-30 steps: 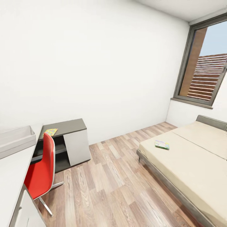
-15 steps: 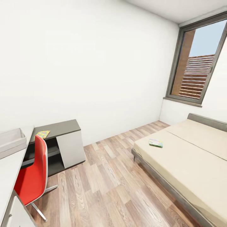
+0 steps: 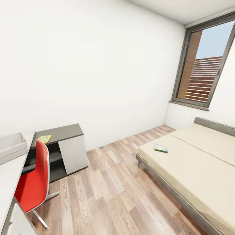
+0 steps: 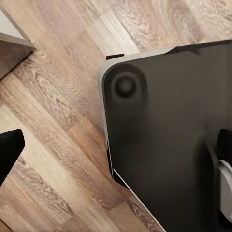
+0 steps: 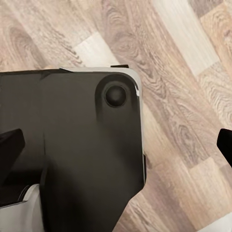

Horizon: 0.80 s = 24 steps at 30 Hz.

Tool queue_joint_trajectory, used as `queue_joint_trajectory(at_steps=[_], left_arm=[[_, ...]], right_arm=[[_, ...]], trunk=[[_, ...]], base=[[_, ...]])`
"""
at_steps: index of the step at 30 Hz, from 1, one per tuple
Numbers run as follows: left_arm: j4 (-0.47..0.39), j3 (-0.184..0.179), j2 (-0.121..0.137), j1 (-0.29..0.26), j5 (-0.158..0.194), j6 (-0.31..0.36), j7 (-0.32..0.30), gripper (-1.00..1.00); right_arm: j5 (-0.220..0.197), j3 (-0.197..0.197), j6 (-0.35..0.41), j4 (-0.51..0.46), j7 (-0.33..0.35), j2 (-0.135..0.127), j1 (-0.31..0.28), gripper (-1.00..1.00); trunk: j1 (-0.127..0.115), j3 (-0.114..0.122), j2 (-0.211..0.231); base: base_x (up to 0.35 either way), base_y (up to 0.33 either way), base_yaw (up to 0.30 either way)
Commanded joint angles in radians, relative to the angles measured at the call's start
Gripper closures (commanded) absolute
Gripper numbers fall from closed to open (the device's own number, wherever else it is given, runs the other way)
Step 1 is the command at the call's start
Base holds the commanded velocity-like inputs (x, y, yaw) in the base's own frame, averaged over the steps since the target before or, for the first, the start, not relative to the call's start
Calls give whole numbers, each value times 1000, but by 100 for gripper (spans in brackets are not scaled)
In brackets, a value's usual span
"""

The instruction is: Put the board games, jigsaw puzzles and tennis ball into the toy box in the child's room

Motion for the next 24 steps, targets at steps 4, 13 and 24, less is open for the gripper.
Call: queue_joint_trajectory(at_steps=[4, 13, 24], left_arm=[[1, -6, 1, 0, -3, -4, 0, -100], [1, -4, -2, 0, -1, -2, 0, -100], [1, -3, -9, 0, 0, -2, -3, -100]], right_arm=[[-6, -1, -1, 0, 1, 1, 0, -100], [-11, -4, 5, 0, 11, 1, 0, -100], [-11, -6, 6, 0, 13, 1, 0, -100]], trunk=[[0, 0, -1], [0, 0, -1], [0, 0, -1]], base=[[0, 0, -75], [0, 0, -247], [0, 0, -283]])
